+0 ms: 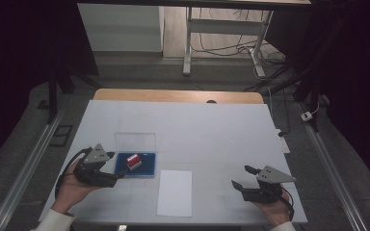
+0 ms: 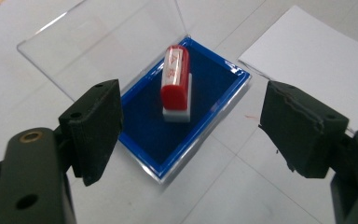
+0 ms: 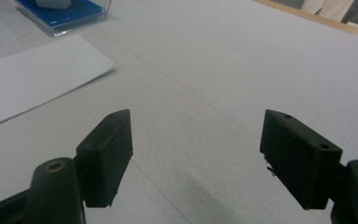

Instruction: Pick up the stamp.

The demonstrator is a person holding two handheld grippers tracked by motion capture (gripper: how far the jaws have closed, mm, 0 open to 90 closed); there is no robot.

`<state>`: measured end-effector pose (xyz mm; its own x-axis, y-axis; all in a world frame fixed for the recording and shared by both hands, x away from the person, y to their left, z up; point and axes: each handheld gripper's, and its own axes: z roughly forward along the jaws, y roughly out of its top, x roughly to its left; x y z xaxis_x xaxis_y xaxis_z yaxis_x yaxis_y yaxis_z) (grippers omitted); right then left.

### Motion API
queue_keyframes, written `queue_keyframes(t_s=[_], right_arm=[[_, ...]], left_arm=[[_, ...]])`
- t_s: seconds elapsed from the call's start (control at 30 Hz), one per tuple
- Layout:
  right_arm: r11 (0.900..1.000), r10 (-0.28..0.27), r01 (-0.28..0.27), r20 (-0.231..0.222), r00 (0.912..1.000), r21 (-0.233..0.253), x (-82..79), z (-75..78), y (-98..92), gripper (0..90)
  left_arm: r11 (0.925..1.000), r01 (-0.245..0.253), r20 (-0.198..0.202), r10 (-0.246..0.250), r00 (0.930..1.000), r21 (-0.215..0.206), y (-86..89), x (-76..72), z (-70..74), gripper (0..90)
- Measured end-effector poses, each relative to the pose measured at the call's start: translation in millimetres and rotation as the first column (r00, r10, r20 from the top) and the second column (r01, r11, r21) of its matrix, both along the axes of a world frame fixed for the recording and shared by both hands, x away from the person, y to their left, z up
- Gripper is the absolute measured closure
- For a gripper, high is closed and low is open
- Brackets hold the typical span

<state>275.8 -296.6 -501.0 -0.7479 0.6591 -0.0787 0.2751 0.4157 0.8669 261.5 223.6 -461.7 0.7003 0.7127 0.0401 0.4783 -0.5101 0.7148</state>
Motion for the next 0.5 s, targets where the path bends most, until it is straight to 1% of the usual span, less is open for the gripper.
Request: queue_keyframes(t_s=[0.13,0.2,0.23,0.37,0.47,0.5], right_arm=[[1.0,0.007,-0.007,0.0,1.0,-0.003,0.1,-0.9,1.7,24.9],[1.0,0.006,-0.006,0.0,1.0,0.003,0.1,-1.4,2.2,24.9],[1.0,0.002,-0.002,-0.002,1.0,-0.013,-0.2,-0.9,2.1,25.0],[1.0,0.007,-0.008,-0.004,1.0,-0.017,0.2,-2.0,3.6,25.1],[1.0,0.003,-0.003,0.001,1.0,-0.026,-0.4,-2.0,4.1,25.1],[1.0,0.01,-0.01,-0.001,1.0,-0.019,-0.2,-2.6,4.3,25.1]], left_arm=[[0.9999,0.014,-0.006,-0.014,0.9999,0.001,-1.5,6.2,1.9,22.2],[0.9997,0.023,-0.007,-0.023,0.9997,0.011,-3.3,9.0,2.6,22.6],[0.9994,0.03,-0.006,-0.03,0.9995,0.016,-4.4,10.3,3.0,22.9],[0.9979,0.052,-0.006,-0.051,0.9987,0.04,-9.0,16.0,4.5,23.8],[0.9965,0.07,-0.013,-0.07,0.9975,0.045,-11.6,21.3,4.9,24.3],[0.996,0.075,-0.018,-0.074,0.9971,0.049,-12.8,23.2,4.5,24.4]])
